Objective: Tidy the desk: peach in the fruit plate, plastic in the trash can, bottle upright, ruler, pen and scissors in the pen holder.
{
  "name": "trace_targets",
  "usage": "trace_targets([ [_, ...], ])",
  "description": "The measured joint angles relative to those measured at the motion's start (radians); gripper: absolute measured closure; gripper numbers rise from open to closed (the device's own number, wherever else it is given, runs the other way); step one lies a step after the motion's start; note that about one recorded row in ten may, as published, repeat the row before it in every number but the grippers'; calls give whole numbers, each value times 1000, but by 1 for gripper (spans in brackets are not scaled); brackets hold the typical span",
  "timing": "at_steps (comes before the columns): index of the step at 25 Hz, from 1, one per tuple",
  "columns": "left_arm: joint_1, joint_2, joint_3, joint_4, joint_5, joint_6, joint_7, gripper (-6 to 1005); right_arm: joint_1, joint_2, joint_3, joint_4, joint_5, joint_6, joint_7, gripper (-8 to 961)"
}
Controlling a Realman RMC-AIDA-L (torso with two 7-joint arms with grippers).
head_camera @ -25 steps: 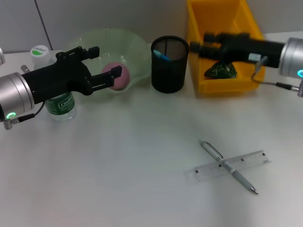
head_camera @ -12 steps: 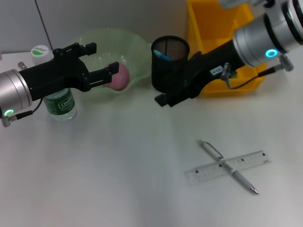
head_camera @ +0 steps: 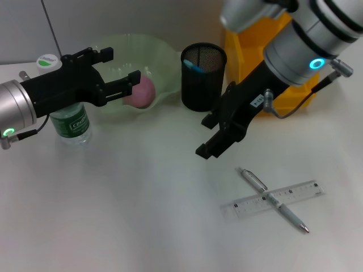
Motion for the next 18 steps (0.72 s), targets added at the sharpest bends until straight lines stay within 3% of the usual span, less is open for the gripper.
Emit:
trace_targets([
  [8, -5, 0, 0, 1, 0, 0, -1, 197, -27, -1, -9, 14, -6, -80, -43, 260],
  [18, -17, 0, 0, -5, -1, -2, -6, 197, -30, 0, -130, 51, -66, -148, -46, 260],
])
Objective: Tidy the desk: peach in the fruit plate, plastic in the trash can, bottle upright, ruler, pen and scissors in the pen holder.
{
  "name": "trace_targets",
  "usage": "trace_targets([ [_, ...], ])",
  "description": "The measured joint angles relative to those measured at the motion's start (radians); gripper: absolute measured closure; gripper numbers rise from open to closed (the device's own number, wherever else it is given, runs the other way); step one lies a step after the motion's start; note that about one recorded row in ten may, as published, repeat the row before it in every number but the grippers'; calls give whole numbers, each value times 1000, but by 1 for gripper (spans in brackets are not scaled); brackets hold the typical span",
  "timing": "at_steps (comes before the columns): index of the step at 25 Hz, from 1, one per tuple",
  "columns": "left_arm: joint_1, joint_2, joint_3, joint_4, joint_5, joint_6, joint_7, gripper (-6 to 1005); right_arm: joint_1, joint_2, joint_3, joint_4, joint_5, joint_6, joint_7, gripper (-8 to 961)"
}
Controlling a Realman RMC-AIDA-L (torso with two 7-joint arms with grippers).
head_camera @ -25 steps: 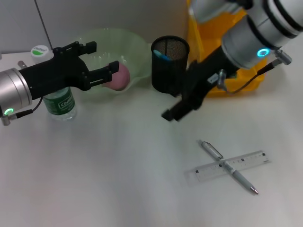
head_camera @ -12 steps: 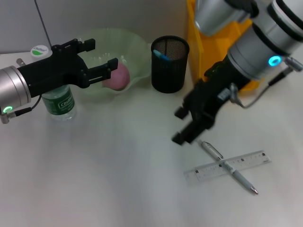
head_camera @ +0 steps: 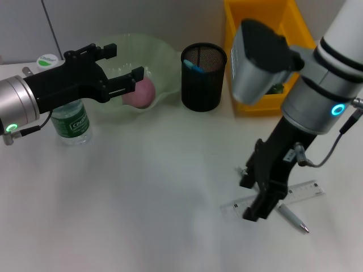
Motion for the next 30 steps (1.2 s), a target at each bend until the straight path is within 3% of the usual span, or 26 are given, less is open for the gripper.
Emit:
trace_targets([
  [9, -2, -2, 0, 0, 0, 0, -2, 197, 6, 3, -49, 17, -108, 32, 4, 261],
  [30, -18, -3, 4, -5, -5, -3, 6, 197, 50, 5, -197, 130, -142, 123, 4, 262],
])
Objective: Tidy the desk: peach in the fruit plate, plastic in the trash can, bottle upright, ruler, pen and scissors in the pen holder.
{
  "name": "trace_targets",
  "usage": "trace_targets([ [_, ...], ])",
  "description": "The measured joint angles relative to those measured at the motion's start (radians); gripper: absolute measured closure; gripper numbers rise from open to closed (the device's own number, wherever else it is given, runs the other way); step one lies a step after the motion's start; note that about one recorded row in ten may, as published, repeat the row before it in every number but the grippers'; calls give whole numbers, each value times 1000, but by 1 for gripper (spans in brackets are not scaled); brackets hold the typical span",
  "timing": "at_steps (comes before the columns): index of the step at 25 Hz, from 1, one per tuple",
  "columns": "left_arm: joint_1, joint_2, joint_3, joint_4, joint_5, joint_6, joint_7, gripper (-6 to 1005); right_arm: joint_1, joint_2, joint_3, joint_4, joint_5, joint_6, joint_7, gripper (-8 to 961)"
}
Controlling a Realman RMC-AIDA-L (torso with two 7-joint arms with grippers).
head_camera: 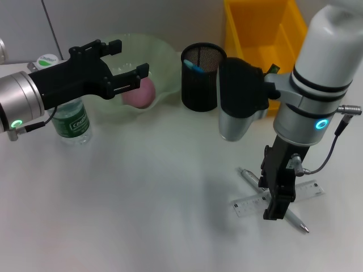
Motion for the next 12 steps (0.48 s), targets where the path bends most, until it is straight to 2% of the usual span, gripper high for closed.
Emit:
trace_targets([
  [12, -1, 0, 4, -1, 0, 0, 0, 197, 20, 4, -74, 55, -4, 75, -3, 263],
])
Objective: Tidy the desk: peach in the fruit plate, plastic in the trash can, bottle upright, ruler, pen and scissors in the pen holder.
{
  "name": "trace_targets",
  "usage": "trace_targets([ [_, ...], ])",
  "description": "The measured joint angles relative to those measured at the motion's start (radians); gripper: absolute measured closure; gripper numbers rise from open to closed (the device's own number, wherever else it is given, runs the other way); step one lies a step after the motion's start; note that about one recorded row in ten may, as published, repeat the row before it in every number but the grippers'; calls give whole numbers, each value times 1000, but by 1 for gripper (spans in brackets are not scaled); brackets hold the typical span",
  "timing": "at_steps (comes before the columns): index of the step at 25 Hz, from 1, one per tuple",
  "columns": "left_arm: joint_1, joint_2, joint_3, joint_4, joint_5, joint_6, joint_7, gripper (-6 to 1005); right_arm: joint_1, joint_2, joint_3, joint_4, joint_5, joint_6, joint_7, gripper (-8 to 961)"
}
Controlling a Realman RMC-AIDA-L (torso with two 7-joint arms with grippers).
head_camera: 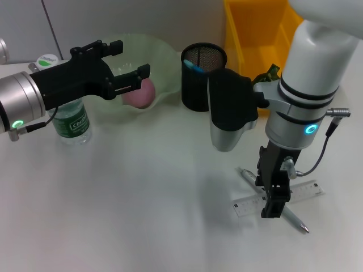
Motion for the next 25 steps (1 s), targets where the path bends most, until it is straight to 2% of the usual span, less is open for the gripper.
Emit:
trace_targets([
  [17, 0, 0, 2, 0, 0, 0, 0, 197, 35, 6, -61, 76, 35, 73, -21, 264],
  [22, 0, 0, 2, 0, 0, 0, 0, 197, 39, 6, -67, 84, 36, 84, -19, 398],
  [25, -3, 0, 2, 0, 1, 0, 0, 197, 41, 6, -67, 94, 36, 94, -19, 397],
])
